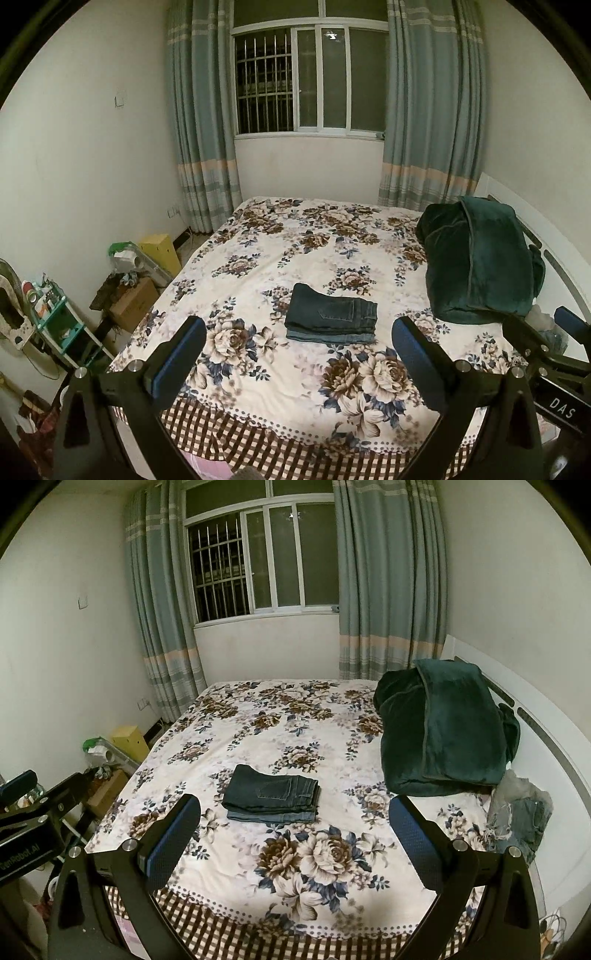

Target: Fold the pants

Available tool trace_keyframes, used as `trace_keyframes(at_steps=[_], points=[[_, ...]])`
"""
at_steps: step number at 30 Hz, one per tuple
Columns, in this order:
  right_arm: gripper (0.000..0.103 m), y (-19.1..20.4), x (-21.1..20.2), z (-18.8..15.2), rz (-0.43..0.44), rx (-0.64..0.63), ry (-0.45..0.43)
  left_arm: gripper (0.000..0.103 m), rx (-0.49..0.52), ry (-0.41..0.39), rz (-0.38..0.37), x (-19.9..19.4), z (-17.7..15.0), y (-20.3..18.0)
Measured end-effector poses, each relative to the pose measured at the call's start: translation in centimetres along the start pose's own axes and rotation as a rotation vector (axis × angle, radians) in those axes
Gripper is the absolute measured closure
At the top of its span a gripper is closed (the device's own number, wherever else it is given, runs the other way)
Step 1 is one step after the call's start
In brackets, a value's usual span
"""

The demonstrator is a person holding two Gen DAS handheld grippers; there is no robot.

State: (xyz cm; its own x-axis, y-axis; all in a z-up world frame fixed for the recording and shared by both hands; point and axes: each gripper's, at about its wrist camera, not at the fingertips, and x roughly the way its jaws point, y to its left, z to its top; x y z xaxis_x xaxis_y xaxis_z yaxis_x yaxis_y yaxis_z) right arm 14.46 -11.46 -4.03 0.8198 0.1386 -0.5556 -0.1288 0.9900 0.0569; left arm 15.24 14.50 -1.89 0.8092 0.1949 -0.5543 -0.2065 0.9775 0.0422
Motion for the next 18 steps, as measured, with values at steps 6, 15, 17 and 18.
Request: trace_keyframes(at_steps=[6, 15, 17, 18], points=[[0.0, 0.05, -0.11, 0.02, 0.001, 0.005, -0.004, 0.0, -0.006, -0.013, 0.005, -0.5, -0.35, -0.11], [0.0, 0.23, -0.24, -0.26, -0.001, 0.008, -0.003, 0.0, -0.008, -0.009, 0.006, -0.88, -0.72, -0.33], [0.0, 0.38, -0.42, -0.3, -0.002, 0.01, -0.002, 0.0, -0.006, -0.004, 0.006, -0.82, -0.66, -0.31], [0.0, 0.45, -0.66, -0.54, -0.005, 0.012, -0.002, 0.0, -0.004, -0.001, 0.003, -0.82, -0.69, -0.38]])
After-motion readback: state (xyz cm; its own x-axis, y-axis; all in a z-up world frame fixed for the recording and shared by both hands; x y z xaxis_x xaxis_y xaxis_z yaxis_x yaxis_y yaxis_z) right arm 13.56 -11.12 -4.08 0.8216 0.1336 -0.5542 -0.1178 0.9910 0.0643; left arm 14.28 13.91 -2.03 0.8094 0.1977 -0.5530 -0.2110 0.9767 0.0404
